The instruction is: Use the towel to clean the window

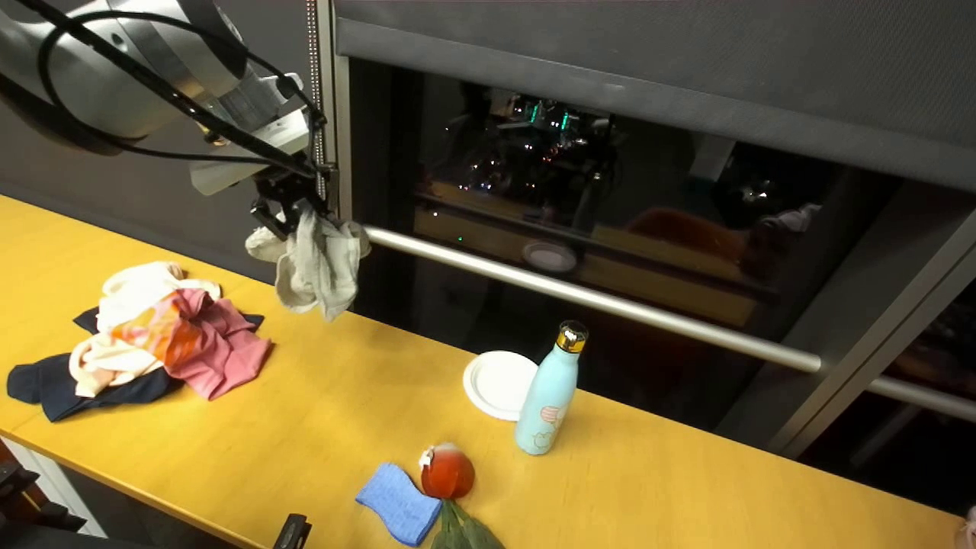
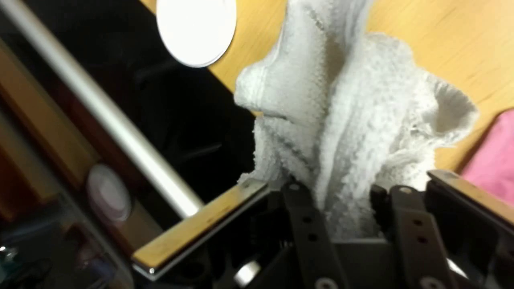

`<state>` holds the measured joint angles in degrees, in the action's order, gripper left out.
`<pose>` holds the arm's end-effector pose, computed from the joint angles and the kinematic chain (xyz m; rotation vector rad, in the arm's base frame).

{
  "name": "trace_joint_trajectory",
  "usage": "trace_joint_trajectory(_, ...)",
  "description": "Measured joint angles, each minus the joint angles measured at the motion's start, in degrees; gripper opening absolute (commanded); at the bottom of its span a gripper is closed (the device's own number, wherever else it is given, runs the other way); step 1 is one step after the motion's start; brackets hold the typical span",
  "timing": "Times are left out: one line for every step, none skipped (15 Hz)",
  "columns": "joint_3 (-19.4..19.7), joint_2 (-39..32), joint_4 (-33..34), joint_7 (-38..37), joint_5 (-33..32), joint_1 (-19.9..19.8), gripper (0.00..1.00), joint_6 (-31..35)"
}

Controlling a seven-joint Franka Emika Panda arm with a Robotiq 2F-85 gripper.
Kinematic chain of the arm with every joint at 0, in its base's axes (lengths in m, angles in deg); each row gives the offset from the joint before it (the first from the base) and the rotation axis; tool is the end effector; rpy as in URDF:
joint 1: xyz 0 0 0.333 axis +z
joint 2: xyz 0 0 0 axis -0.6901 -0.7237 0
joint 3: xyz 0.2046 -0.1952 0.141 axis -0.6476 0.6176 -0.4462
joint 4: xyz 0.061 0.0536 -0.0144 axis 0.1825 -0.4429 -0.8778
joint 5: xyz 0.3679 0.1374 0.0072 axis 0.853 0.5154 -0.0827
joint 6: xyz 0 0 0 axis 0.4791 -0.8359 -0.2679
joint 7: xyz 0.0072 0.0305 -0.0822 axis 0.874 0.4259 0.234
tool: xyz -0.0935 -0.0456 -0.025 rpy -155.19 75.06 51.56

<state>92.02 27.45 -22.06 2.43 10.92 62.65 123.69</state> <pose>0.6698 0.0855 0.2281 2.5380 0.6563 0.2023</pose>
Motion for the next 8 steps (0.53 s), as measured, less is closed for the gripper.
trace_joint_trajectory(-1.8,1.3,-2.5,0.8,0.8,-1.0,0.03,-1.8)
trace_joint_trajectory(-3.5,2.0,-4.4,1.8,1.9,-2.3,0.03,-3.4)
trace_joint_trajectory(-4.8,2.1,-5.8,2.9,3.2,-3.7,0.03,-5.0)
trace_joint_trajectory(-5.8,1.9,-6.9,3.8,4.5,-5.0,0.03,-6.9)
trace_joint_trajectory(-6.4,1.3,-7.6,4.9,5.8,-6.3,0.03,-8.7)
trace_joint_trajectory(-6.9,0.5,-7.8,6.1,7.4,-7.5,0.03,-10.4)
trace_joint_trajectory(-7.3,-0.6,-7.8,7.4,8.8,-8.9,0.03,-11.6)
trace_joint_trajectory(-7.9,-1.8,-7.6,8.4,10.1,-10.2,0.03,-12.4)
